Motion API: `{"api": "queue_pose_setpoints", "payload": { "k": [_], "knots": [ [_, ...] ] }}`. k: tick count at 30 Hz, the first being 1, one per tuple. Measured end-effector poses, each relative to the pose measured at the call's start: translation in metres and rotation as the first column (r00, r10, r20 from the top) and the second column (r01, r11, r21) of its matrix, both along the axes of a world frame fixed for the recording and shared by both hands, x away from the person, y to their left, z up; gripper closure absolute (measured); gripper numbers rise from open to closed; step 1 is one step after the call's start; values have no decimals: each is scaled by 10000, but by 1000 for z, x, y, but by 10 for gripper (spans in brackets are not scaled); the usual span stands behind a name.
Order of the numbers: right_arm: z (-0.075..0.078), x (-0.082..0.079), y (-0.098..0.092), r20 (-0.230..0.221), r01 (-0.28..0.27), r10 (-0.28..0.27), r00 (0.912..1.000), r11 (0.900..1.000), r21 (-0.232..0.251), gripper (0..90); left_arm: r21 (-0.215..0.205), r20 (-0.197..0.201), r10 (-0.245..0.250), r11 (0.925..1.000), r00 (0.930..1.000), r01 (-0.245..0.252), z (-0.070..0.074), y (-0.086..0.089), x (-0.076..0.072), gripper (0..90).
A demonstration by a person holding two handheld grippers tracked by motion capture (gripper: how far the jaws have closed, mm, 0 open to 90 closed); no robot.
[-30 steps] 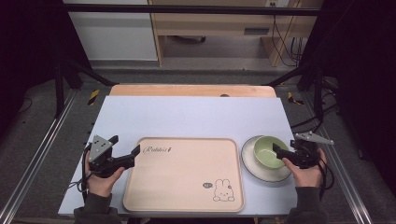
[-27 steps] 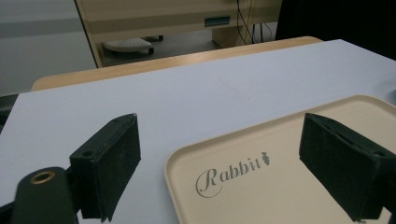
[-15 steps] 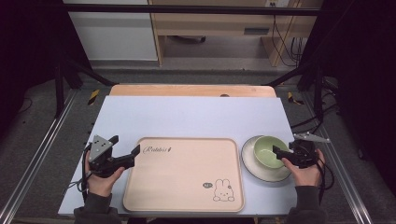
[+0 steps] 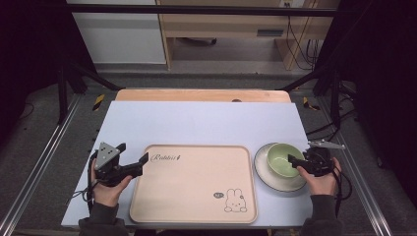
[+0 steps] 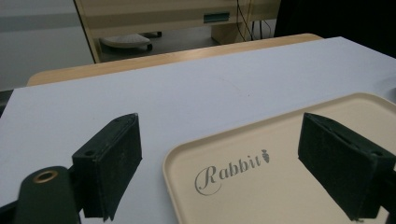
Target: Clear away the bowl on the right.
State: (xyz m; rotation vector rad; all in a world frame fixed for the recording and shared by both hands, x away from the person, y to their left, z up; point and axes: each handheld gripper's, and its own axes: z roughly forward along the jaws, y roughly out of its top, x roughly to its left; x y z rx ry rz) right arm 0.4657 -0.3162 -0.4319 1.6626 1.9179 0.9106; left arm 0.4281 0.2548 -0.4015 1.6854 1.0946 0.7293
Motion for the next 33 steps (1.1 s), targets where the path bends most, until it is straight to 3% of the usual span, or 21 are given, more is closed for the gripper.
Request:
{"api": "queue_pose_setpoints", "payload": {
  "k": [12,33],
  "knots": [
    [-5,6,-2,-777,-38,34,9970,10000,-55,609,10,17,-12,10000,10000,12,0,0,0,132],
    [-9,9,-7,-1411,199,-211,9898,9998,-96,774,91,5,-32,10000,10000,32,0,0,-1,135]
  ]
}}
